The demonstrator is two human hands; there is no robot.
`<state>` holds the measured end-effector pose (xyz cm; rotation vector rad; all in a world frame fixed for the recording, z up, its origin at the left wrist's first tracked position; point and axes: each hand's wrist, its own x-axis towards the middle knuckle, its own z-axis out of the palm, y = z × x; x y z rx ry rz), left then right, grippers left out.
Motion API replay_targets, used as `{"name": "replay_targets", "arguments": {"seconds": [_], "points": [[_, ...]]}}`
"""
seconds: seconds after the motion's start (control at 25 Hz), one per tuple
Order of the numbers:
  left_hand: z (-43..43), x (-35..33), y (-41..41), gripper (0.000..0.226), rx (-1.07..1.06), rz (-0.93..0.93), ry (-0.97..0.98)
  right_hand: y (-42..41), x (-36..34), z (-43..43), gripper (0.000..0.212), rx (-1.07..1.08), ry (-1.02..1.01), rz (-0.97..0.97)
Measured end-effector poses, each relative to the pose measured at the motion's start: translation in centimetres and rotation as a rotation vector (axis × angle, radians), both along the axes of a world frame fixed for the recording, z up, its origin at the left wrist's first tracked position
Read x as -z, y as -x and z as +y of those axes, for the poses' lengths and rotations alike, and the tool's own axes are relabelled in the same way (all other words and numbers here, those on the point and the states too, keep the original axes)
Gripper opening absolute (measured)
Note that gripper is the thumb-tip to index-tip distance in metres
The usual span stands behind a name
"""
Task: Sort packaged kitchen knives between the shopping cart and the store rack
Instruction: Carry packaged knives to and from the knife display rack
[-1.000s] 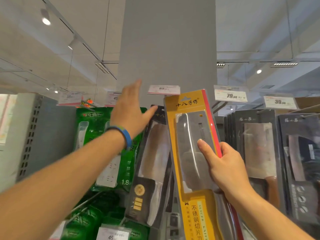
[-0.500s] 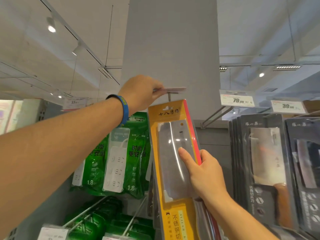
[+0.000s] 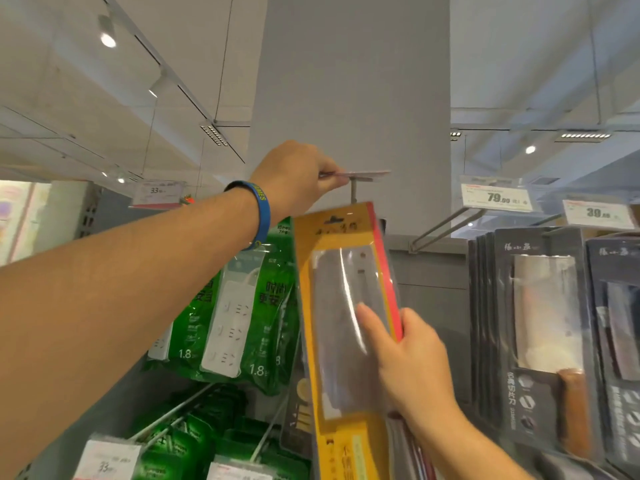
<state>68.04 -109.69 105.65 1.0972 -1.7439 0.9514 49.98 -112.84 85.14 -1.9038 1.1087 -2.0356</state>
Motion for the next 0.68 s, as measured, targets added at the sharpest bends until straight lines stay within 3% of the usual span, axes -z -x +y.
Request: {"name": "replay_targets", "arguments": {"seconds": [0.12,0.32,0.68], "points": [[-0.3,0.2,0.2,0.032,0.018,0.009,0.004,0.8,-1.8,0.2,0.054,0.007,0.036,0.007],[-0.1,0.3,0.2,0.031,0.007,0.006,-0.008,1.3,-0.9,-0.3,0.068,-0.058,-0.102,-0.015],[0.3,0.6,0.4,0.035,-0.031,-0.019,-0.015,2.2,-0.4,-0.3,0.050,-0.132,-0.172,-0.140]]}}
